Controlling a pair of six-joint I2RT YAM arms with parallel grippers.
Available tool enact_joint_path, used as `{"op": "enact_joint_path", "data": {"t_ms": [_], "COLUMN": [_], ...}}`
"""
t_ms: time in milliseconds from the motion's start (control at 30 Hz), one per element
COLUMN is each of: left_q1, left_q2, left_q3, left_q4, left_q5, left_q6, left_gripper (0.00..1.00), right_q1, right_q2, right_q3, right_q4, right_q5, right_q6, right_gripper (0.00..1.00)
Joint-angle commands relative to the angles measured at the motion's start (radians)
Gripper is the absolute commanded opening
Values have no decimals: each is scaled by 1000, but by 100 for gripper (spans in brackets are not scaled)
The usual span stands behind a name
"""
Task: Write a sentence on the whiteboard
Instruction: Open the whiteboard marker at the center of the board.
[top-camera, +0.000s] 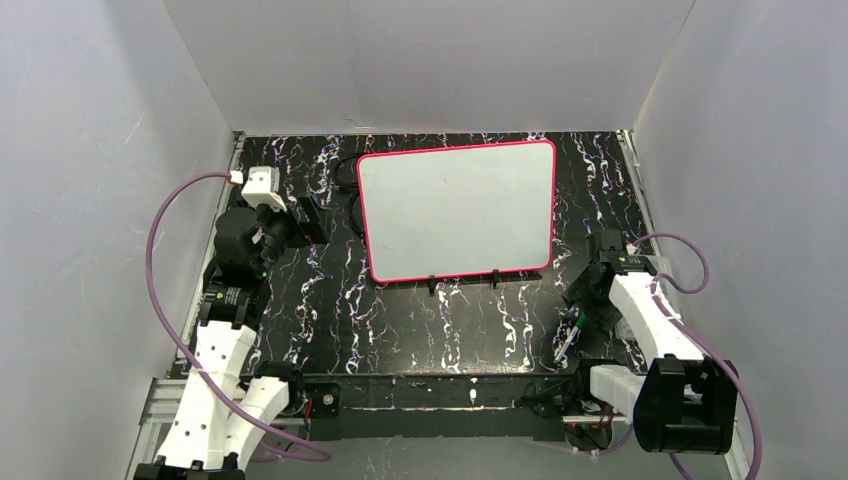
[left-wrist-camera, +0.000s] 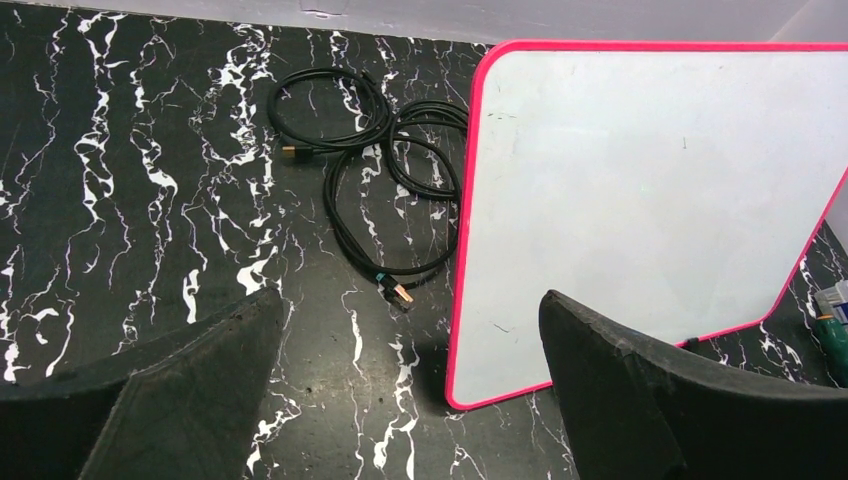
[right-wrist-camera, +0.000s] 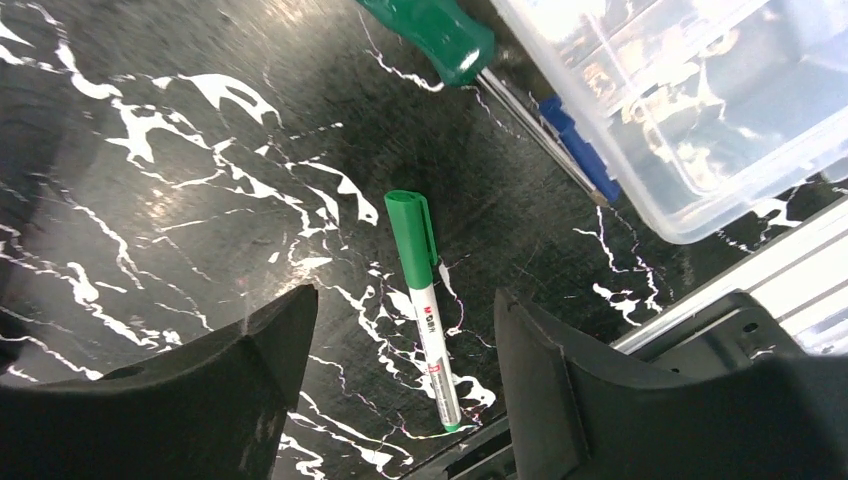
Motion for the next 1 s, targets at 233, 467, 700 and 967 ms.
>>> {"op": "enact_joint_path", "data": {"t_ms": [233,467,700,967], "left_q1": [-30,-32,-42,-70], "left_q2": [-8,-6,-4,-4], "left_q3": [16,15,7,2], "left_q4": [-7,-6,-1,-2], "left_q5": [-55,-57,-60,-74], "left_q6": [15,10,-6,-19], "left_gripper": [98,98,98,98], "right_q1": [-5,-5,-5,-5], "right_q2": [43,47,16,-43], "right_q3": [-116,-174,-193,-112], "right_q4": [128,209,260,269], "right_q5": [-53,-97,-124,-211], "right_q6": [40,43,16,-136], "right_gripper": [64,47,23,1]}}
